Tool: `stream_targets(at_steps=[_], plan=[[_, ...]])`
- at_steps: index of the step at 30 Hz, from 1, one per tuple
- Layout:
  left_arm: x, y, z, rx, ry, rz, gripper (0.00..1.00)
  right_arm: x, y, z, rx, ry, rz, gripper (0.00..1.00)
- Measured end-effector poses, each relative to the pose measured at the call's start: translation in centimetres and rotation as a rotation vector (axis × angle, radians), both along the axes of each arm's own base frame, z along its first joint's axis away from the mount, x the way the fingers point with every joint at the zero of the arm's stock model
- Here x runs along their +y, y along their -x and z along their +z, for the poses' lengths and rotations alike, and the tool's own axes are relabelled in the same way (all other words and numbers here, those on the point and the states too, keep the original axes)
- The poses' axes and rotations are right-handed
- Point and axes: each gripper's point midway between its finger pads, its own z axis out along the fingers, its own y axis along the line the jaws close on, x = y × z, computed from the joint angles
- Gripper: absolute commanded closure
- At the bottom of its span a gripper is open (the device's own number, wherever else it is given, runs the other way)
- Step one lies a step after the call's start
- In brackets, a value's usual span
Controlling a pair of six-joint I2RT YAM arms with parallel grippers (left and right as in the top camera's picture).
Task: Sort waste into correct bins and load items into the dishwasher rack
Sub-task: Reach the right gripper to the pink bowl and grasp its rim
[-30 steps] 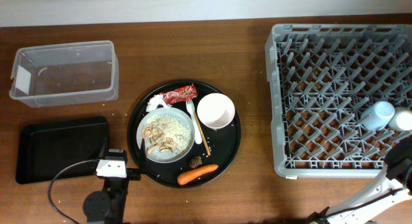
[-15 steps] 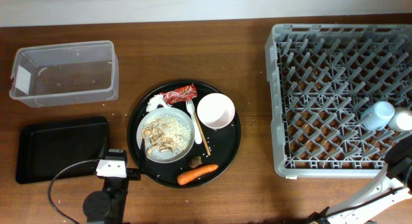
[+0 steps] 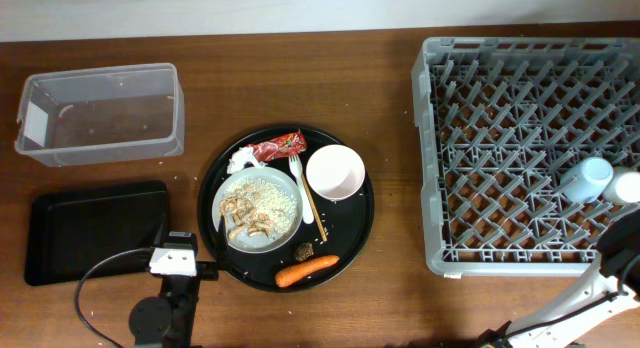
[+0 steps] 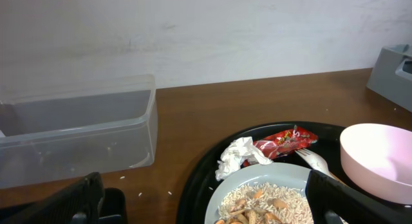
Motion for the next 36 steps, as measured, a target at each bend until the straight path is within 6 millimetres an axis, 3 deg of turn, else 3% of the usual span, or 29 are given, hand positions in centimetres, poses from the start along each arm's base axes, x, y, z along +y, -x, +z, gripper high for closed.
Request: stream_targets(at_steps=[2, 3, 4, 6, 8, 11, 12, 13, 17, 18, 20, 23, 25, 27, 36], plan=[[0.0, 0.0, 0.0, 0.000, 0.000, 0.000, 0.01, 3.8, -1.7, 4.2, -0.119, -0.019, 0.096, 0.89], [0.0, 0.0, 0.0, 0.000, 0.000, 0.000, 0.01, 6.4, -2.5, 6.2, -0.176, -0.030, 0.169, 0.71], [0.0, 0.0, 0.0, 0.000, 0.000, 0.000, 0.01, 10.5, -3.5, 8.7, -0.246, -0.049, 0.290, 0.46], [0.0, 0.0, 0.0, 0.000, 0.000, 0.000, 0.01, 17.0, -4.7, 11.3, -0.320, -0.068, 0.498, 0.09], [0.0, 0.0, 0.0, 0.000, 0.000, 0.000, 0.01, 28.9, -5.5, 12.6, -0.364, -0.108, 0.890, 0.06], [0.0, 0.0, 0.0, 0.000, 0.000, 0.000, 0.01, 39.4, -5.2, 11.3, -0.331, -0.112, 1.210, 0.06], [0.0, 0.0, 0.0, 0.000, 0.000, 0.000, 0.01, 42.5, -5.4, 10.2, -0.304, -0.089, 1.283, 0.07], [0.0, 0.0, 0.0, 0.000, 0.000, 0.000, 0.01, 47.5, -5.1, 7.4, -0.227, -0.078, 1.377, 0.11], [0.0, 0.0, 0.0, 0.000, 0.000, 0.000, 0.01, 54.2, -5.3, 0.7, -0.074, -0.004, 1.451, 0.30], [0.0, 0.0, 0.0, 0.000, 0.000, 0.000, 0.01, 56.8, -4.9, -2.5, -0.010, 0.006, 1.489, 0.32], [0.0, 0.0, 0.0, 0.000, 0.000, 0.000, 0.01, 59.3, -4.2, -7.1, 0.089, 0.042, 1.504, 0.39], [0.0, 0.0, 0.0, 0.000, 0.000, 0.000, 0.01, 60.1, -4.1, -10.8, 0.165, 0.073, 1.478, 0.53], [0.0, 0.0, 0.0, 0.000, 0.000, 0.000, 0.00, 60.0, -4.4, -12.9, 0.204, 0.082, 1.431, 0.55], [0.0, 0.0, 0.0, 0.000, 0.000, 0.000, 0.01, 59.7, -4.4, -14.0, 0.235, 0.087, 1.372, 0.56], [0.0, 0.0, 0.0, 0.000, 0.000, 0.000, 0.01, 59.3, -4.0, -16.0, 0.280, 0.084, 1.185, 0.63]])
